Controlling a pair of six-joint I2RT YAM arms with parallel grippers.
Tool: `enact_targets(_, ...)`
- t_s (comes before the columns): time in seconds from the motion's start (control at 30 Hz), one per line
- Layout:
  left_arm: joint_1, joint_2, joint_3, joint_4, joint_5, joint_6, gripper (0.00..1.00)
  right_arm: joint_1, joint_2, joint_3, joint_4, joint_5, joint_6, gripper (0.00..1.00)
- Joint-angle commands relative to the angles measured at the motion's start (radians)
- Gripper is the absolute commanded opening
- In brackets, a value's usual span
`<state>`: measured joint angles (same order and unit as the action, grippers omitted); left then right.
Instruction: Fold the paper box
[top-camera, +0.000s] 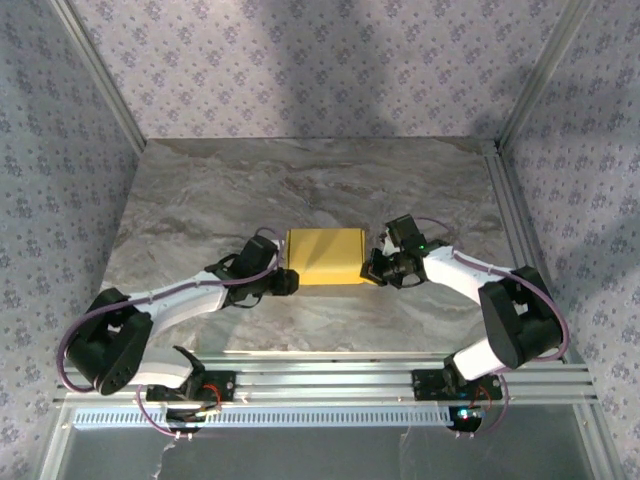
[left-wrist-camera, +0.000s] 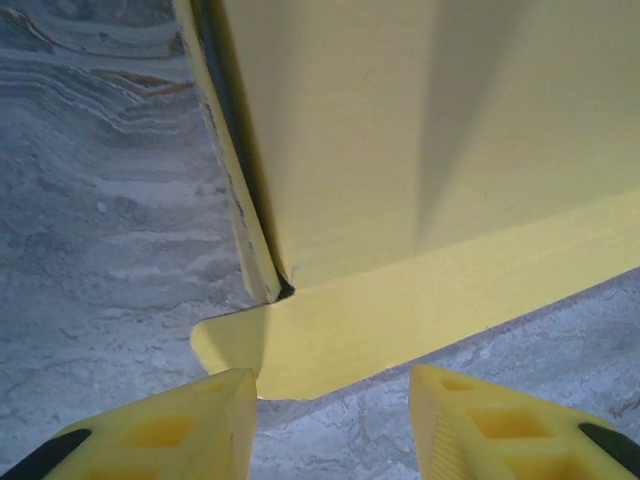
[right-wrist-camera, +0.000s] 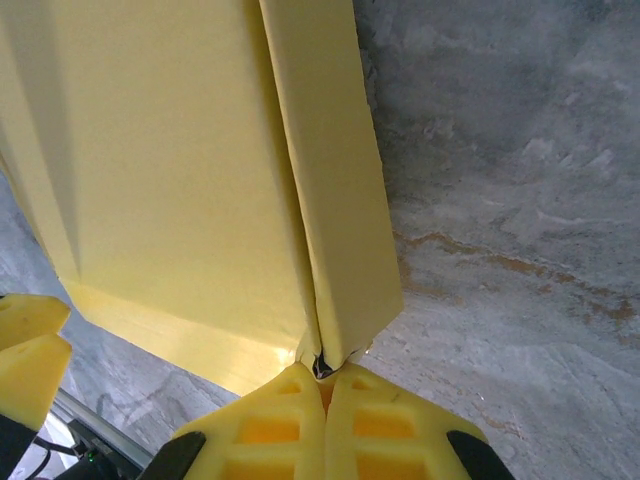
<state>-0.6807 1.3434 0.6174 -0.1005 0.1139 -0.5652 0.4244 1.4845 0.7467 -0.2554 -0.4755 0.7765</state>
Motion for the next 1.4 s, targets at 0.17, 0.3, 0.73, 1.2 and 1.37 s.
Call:
enact_targets(0.17, 0.049, 0.030, -0.036, 0.163, 0.087, 0.023, 0.44, -0.031, 0.027, 0.026, 0.015, -0.076, -0.029, 0.00)
enact_targets(0.3, 0.049, 0.047, -0.035, 0.189, 0.113, 0.005, 0.44, -0.044, 0.039, 0.027, 0.024, -0.099, -0.027, 0.00)
enact_targets(0.73, 0.037, 0.082, -0.043, 0.238, 0.146, -0.031, 0.43, -0.047, 0.050, 0.022, 0.051, -0.121, -0.009, 0.00)
enact_targets(1.2, 0.018, 0.095, -0.042, 0.277, 0.139, -0.064, 0.31, -0.047, 0.048, 0.021, 0.054, -0.120, -0.005, 0.00)
enact_targets(1.37, 0.017, 0.085, -0.045, 0.280, 0.147, -0.085, 0.28, -0.049, 0.053, 0.021, 0.053, -0.120, -0.006, 0.00)
